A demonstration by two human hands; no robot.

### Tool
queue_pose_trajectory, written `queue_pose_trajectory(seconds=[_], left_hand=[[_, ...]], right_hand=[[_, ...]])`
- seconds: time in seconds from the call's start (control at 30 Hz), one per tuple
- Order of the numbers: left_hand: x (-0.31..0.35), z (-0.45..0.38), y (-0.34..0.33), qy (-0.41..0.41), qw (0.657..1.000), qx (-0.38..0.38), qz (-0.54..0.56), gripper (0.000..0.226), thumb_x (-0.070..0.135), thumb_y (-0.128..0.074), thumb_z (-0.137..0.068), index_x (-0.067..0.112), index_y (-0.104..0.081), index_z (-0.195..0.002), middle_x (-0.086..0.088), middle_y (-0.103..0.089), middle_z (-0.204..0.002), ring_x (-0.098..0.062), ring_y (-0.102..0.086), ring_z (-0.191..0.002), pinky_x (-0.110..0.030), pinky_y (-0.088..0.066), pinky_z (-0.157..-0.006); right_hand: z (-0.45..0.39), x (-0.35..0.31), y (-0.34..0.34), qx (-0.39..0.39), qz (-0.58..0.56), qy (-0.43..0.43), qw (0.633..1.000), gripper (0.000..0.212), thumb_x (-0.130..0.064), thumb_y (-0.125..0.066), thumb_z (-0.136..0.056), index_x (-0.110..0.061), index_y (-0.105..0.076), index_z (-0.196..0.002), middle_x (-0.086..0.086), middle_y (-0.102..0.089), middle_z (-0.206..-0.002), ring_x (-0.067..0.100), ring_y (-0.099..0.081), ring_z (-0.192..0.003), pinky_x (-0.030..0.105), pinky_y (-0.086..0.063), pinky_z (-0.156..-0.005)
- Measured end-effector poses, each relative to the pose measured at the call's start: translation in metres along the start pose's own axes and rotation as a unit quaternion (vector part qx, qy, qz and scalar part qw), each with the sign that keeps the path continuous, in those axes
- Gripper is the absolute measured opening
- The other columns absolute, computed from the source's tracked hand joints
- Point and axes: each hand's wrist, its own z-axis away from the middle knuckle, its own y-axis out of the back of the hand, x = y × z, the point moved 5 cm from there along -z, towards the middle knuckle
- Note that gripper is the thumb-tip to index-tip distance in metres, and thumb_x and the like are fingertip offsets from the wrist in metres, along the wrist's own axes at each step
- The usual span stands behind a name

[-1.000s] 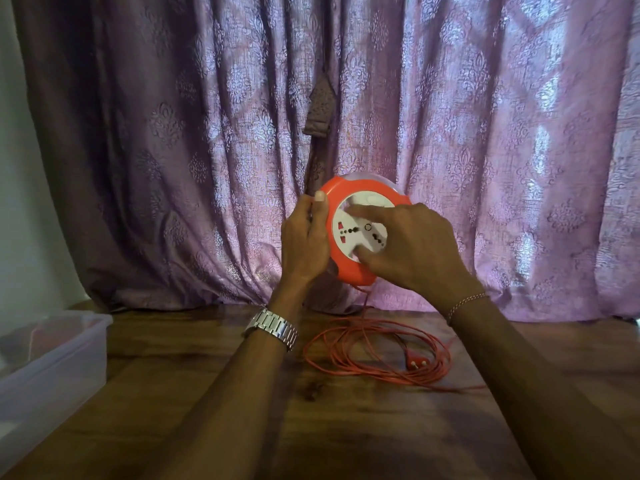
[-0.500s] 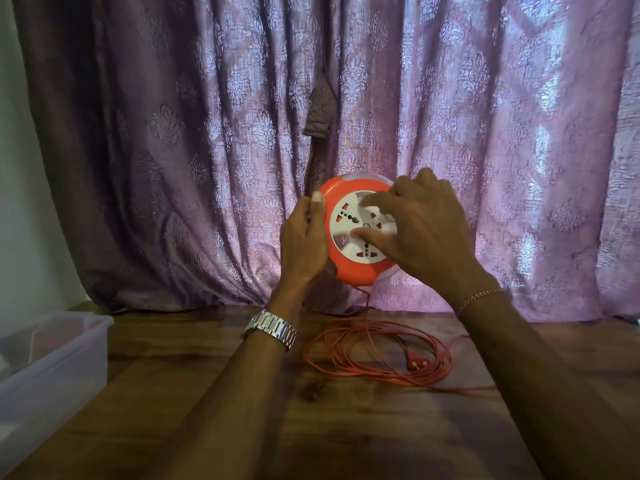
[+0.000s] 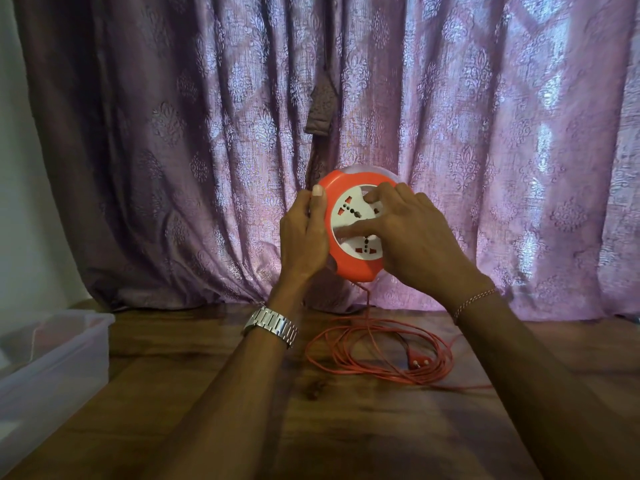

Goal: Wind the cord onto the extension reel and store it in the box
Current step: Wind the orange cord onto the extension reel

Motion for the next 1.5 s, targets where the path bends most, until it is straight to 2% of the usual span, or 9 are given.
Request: queue_pose_trajectory(seconds=[0.1,0.27,0.47,0.6,0.73,1.07,1.27,1.4,1.5], left_hand=[[0.004,0.001,0.001,-0.007,1.0,0.006,-0.005,0.055,0.071,-0.035,-0.095,0.021,-0.054,-0.083,-0.006,-0.068,-0.078,-0.034,-0.068,-0.078,-0.06,-0.056,-0.074],[0.005,0.003,0.001,-0.002,1.0,0.006,0.008,0.058,0.07,-0.034,-0.093,0.018,-0.055,-0.084,-0.009,-0.069,-0.081,-0.033,-0.069,-0.082,-0.06,-0.057,-0.075],[-0.001,0.001,0.0,0.008,1.0,0.003,0.008,0.057,0.073,-0.032,-0.093,0.024,-0.061,-0.095,-0.008,-0.074,-0.09,-0.033,-0.072,-0.088,-0.059,-0.059,-0.079],[-0.005,0.001,0.002,0.017,1.0,0.008,0.024,0.066,0.075,-0.032,-0.093,0.018,-0.065,-0.101,-0.01,-0.075,-0.09,-0.036,-0.072,-0.088,-0.06,-0.058,-0.081],[-0.003,0.002,0.004,0.017,0.999,0.016,0.034,0.068,0.071,-0.033,-0.093,0.013,-0.066,-0.098,-0.011,-0.075,-0.09,-0.035,-0.071,-0.089,-0.058,-0.057,-0.082],[-0.001,0.002,0.0,0.023,0.999,0.007,0.027,0.069,0.075,-0.036,-0.091,0.013,-0.064,-0.093,-0.01,-0.074,-0.088,-0.036,-0.071,-0.088,-0.06,-0.057,-0.081],[0.002,0.007,-0.009,0.03,0.999,-0.013,0.013,0.07,0.074,-0.034,-0.089,0.012,-0.064,-0.092,-0.009,-0.074,-0.09,-0.032,-0.07,-0.089,-0.058,-0.057,-0.084],[0.003,0.01,-0.008,0.044,0.999,-0.013,0.003,0.069,0.072,-0.034,-0.092,0.01,-0.065,-0.093,-0.012,-0.073,-0.091,-0.034,-0.07,-0.091,-0.057,-0.056,-0.085],[0.0,0.009,-0.006,0.049,0.999,-0.002,-0.004,0.068,0.068,-0.033,-0.094,0.007,-0.064,-0.09,-0.013,-0.073,-0.089,-0.035,-0.069,-0.09,-0.055,-0.055,-0.085]], right_hand=[[0.002,0.004,0.001,0.032,-0.009,-0.041,0.999,0.051,-0.032,-0.059,-0.076,-0.052,-0.056,-0.123,0.011,-0.06,-0.105,0.033,-0.058,-0.096,0.04,-0.043,-0.076],[0.006,0.015,0.0,0.094,-0.041,-0.201,0.974,0.07,-0.083,-0.047,-0.069,-0.04,-0.058,-0.124,0.002,-0.074,-0.084,0.032,-0.067,-0.082,0.035,-0.049,-0.067],[0.003,0.015,0.0,0.13,0.02,-0.133,0.982,0.065,-0.076,-0.05,-0.078,-0.028,-0.063,-0.12,0.004,-0.072,-0.09,0.029,-0.059,-0.086,0.039,-0.04,-0.076],[-0.001,0.014,0.003,0.093,-0.046,0.01,0.995,0.031,-0.035,-0.059,-0.09,-0.028,-0.062,-0.121,0.004,-0.061,-0.113,0.027,-0.047,-0.098,0.043,-0.045,-0.082],[0.0,0.005,-0.004,-0.027,-0.054,0.043,0.997,0.059,-0.003,-0.066,-0.076,-0.043,-0.062,-0.12,0.01,-0.044,-0.144,0.035,-0.042,-0.115,0.044,-0.042,-0.095],[0.003,0.005,-0.002,-0.006,-0.014,-0.048,0.999,0.056,-0.03,-0.066,-0.074,-0.054,-0.054,-0.123,0.009,-0.056,-0.119,0.032,-0.055,-0.108,0.042,-0.042,-0.083],[0.012,0.017,0.002,0.079,-0.036,-0.254,0.963,0.067,-0.082,-0.052,-0.067,-0.045,-0.058,-0.123,-0.002,-0.072,-0.105,0.028,-0.065,-0.097,0.031,-0.043,-0.069],[0.008,0.018,-0.003,0.079,0.003,-0.217,0.973,0.071,-0.084,-0.045,-0.071,-0.037,-0.062,-0.121,0.002,-0.073,-0.096,0.028,-0.065,-0.088,0.03,-0.038,-0.064],[0.003,0.02,-0.004,0.079,-0.037,-0.128,0.988,0.055,-0.064,-0.057,-0.079,-0.024,-0.062,-0.117,0.005,-0.067,-0.095,0.029,-0.054,-0.091,0.039,-0.047,-0.072]])
